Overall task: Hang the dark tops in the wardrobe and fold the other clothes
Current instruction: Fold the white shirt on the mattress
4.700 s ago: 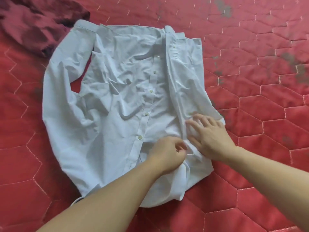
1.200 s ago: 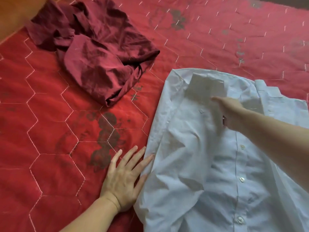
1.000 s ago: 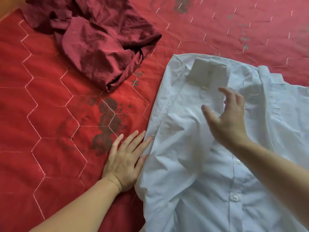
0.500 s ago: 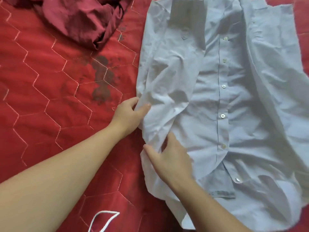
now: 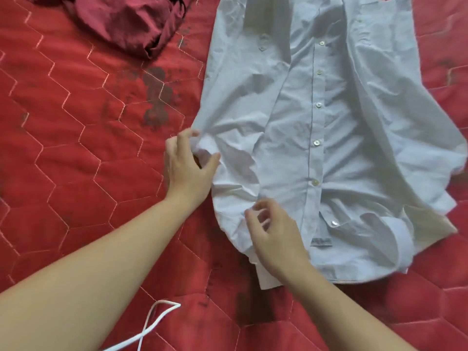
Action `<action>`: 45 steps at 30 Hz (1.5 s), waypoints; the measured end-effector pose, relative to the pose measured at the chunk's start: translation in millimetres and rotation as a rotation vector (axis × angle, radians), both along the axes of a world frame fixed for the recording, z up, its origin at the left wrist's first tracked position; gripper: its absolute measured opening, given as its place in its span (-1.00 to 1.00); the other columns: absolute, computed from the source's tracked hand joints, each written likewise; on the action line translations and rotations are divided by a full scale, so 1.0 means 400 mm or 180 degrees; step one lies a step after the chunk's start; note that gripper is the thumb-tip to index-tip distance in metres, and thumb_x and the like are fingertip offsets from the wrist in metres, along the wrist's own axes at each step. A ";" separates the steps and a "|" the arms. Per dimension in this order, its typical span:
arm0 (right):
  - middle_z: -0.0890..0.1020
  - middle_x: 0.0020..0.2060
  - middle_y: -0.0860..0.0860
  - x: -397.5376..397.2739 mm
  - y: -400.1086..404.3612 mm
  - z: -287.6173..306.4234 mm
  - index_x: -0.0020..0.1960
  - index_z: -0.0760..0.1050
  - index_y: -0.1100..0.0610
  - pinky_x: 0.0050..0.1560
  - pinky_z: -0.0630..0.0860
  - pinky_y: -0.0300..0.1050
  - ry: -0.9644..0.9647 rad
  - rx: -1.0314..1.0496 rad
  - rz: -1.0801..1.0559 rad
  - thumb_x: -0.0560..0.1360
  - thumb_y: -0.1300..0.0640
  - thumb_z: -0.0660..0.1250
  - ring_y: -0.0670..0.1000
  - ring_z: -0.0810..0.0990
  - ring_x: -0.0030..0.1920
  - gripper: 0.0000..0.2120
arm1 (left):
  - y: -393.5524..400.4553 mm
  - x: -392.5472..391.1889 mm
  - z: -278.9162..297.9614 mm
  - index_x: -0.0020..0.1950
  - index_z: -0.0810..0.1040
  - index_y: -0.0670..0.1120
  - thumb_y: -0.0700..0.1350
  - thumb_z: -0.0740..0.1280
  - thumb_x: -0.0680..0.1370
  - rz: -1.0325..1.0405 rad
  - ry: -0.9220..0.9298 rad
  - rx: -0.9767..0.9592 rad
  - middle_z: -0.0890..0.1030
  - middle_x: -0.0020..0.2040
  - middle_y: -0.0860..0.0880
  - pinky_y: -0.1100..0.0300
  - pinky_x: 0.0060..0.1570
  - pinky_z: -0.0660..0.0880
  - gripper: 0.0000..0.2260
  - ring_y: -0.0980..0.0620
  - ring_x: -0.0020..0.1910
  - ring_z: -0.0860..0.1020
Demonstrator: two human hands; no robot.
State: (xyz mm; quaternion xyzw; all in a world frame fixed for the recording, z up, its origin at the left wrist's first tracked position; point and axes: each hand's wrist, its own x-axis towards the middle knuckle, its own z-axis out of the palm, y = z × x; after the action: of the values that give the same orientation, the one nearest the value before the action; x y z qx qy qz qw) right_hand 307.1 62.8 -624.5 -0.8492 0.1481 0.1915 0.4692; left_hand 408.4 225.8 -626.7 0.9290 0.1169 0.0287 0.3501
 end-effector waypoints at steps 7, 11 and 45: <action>0.54 0.12 0.03 -0.137 -0.061 0.042 0.21 0.52 0.08 0.09 0.46 0.02 -0.1322 -0.0943 0.0803 0.47 -0.22 0.23 0.09 0.54 0.11 -0.53 | -0.085 -0.287 0.020 0.24 0.52 0.12 0.09 0.45 0.41 -0.0750 0.0019 0.0649 0.42 0.33 0.01 0.02 0.19 0.24 -0.59 -0.07 0.26 0.41; 0.44 0.23 0.04 -0.181 -0.237 0.050 0.24 0.46 0.02 0.22 0.33 0.14 -0.1683 -0.1260 0.0059 0.41 -0.04 0.26 0.10 0.41 0.25 -0.59 | -0.137 -0.373 0.030 0.29 0.47 0.18 0.46 0.12 0.35 -0.2127 0.0772 0.0818 0.44 0.31 0.10 0.02 0.34 0.10 -0.38 0.02 0.36 0.35; 0.48 -0.50 -0.11 0.134 -0.543 0.238 -0.28 0.54 0.10 -0.42 0.29 -0.18 -0.0037 -0.0079 -0.0302 0.53 -0.17 0.30 -0.15 0.37 -0.54 -0.62 | -0.124 -0.001 0.256 -0.03 0.66 0.02 -0.15 0.50 0.44 -0.1773 0.2003 -0.0583 0.70 -0.12 0.11 0.47 -0.24 0.48 -0.86 0.23 -0.14 0.64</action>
State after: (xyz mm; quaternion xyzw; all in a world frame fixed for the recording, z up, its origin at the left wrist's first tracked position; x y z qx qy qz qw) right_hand 360.5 -154.4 -529.2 -0.8481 0.1879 0.1623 0.4681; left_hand 407.9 176.3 -524.4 0.8536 -0.0353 -0.3621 0.3727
